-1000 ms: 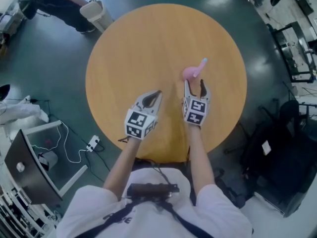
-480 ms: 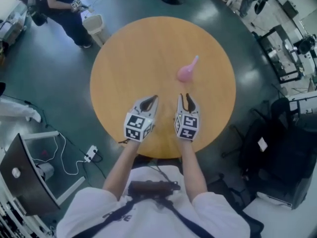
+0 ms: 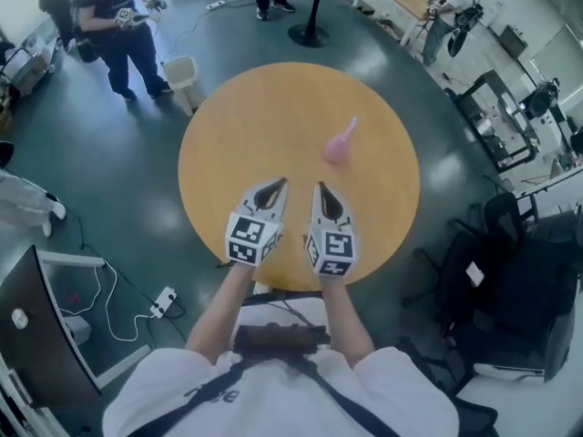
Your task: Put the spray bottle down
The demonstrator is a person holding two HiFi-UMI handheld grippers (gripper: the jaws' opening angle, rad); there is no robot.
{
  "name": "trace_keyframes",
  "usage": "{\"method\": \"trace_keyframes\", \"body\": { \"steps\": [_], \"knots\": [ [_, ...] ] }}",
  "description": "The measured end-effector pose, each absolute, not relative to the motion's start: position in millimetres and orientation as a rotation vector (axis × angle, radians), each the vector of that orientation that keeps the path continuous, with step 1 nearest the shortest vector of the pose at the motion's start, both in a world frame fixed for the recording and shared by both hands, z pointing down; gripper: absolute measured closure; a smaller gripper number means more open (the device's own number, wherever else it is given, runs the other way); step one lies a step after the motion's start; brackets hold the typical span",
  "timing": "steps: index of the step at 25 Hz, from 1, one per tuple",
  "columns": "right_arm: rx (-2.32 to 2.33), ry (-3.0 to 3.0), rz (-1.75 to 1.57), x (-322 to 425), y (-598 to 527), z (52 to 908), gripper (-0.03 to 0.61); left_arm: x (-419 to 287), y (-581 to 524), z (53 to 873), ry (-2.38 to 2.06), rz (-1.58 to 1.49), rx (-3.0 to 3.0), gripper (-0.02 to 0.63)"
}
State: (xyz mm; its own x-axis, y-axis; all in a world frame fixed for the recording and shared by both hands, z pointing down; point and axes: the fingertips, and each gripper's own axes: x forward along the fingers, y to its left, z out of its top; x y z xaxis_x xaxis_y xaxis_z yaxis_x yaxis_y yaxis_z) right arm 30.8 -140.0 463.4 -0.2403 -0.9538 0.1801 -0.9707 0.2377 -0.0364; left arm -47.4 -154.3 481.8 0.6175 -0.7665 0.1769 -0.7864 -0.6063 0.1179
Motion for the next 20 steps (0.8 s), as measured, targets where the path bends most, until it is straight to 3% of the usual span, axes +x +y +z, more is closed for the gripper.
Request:
{"method": "trace_keyframes", "body": {
  "steps": [9,20],
  "knots": [
    [1.946,-2.41,0.088,13.3,-121.0,407.6,0.56,-60.7,-141.0,433.2,-1.329,0.042,2.734,0.603],
    [2.003,-2.355,0.047,27.0,-117.9,397.1,0.56,-46.3,-137.5,412.8,-1.277,-0.017,2.79,0.603]
  ]
}}
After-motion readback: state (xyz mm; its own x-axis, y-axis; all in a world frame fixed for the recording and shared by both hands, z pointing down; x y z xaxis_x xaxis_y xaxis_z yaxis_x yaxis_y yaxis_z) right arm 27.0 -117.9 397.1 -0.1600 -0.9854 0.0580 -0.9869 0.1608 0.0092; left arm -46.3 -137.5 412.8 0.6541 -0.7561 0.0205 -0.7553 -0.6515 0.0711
